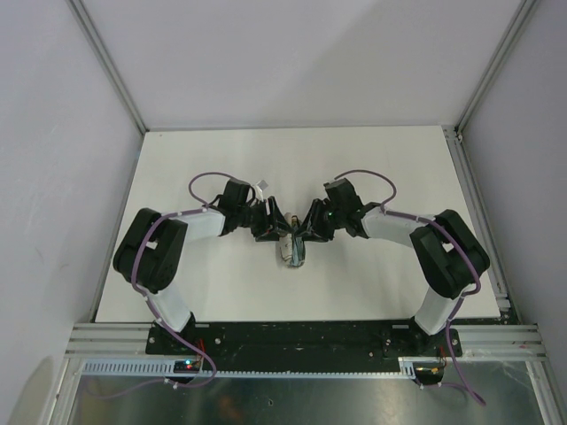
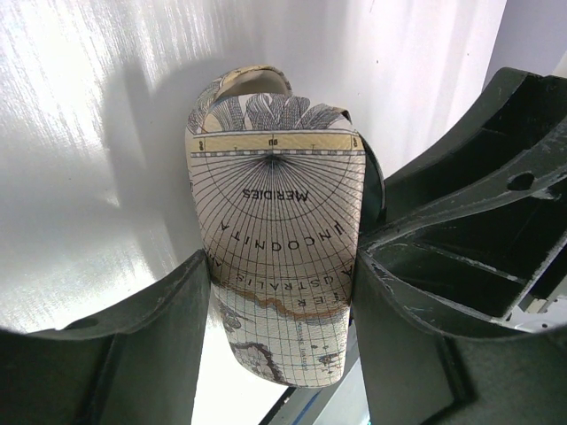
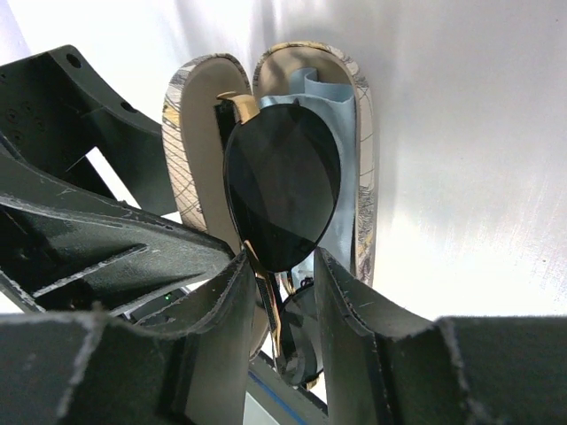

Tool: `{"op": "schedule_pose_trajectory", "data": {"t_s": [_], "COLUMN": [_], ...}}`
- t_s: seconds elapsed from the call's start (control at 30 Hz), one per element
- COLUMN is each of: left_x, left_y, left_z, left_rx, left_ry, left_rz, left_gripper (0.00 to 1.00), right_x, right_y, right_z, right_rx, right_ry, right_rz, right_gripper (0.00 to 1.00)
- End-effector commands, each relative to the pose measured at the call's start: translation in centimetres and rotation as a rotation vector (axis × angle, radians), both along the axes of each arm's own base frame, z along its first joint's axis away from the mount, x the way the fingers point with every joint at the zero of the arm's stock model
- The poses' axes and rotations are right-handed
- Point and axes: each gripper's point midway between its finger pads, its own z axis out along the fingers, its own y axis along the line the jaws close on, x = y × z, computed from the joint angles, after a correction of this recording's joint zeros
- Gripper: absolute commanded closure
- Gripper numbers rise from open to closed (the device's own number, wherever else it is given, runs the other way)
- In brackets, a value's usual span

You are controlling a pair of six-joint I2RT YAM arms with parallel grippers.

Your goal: Organize the sunglasses

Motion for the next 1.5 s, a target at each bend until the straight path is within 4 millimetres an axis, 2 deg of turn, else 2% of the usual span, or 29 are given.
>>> {"op": "schedule_pose_trajectory", "data": {"t_s": [0.0,0.2,0.5,0.8,1.2,1.3,1.47], "left_x": [-0.9,-0.5,-0.4,-0.5,-0.6,-0.5,-0.5], "left_y": [0.9,0.7,0.4,0.0,-0.2,-0.1,0.1], "left_z": [-1.6,-1.4,-1.1,-0.8,-0.6,-0.6,-1.2], "left_rx": [0.082,0.087,0.074,0.045,0.032,0.031,0.037], "left_ry": [0.012,-0.009,-0.022,-0.013,-0.012,-0.011,-0.002], "left_rz": [0.027,0.042,0.036,0.007,-0.007,-0.01,-0.012], "left_gripper": [0.51,0.51,0.51,0.51,0.51,0.51,0.51], "right_x": [0.9,0.8,0.4,0.3,-0.4,-0.3,0.3], "right_y": [0.9,1.0,1.4,1.9,3.1,3.2,2.8], "right_z": [2.2,2.2,0.9,0.3,-2.9,-2.7,-0.8], "right_rx": [0.019,0.013,-0.015,-0.022,-0.071,-0.071,-0.054], "right_ry": [-0.033,-0.027,-0.021,-0.039,-0.005,-0.014,-0.047], "right_rz": [-0.008,-0.023,-0.008,0.018,0.054,0.056,0.052], "right_gripper": [0.63,0.63,0.63,0.77,0.79,0.79,0.74]}}
